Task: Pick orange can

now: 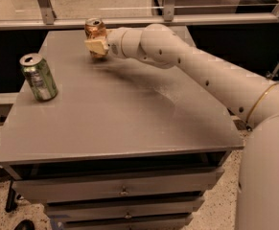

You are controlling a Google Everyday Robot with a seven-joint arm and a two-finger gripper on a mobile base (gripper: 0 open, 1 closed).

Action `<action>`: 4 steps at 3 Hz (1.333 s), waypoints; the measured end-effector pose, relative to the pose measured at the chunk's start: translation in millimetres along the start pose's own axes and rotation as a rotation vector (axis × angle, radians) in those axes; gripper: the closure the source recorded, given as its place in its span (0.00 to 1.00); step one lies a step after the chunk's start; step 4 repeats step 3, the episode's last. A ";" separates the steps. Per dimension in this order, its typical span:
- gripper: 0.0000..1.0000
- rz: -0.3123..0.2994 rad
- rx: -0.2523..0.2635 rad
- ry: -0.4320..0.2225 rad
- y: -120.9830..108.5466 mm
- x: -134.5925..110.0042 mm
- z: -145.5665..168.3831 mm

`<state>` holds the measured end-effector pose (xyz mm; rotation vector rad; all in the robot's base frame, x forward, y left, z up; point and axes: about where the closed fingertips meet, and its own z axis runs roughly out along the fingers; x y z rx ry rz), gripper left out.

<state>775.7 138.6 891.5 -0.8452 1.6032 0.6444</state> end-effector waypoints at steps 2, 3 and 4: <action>1.00 0.018 -0.050 -0.034 33.8 -19.0 -88.1; 1.00 0.032 -0.011 -0.040 15.4 -16.0 -119.1; 1.00 0.032 -0.011 -0.040 15.4 -16.0 -119.1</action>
Offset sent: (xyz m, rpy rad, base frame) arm -0.1416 -0.1202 0.0574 0.0840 0.0238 0.0643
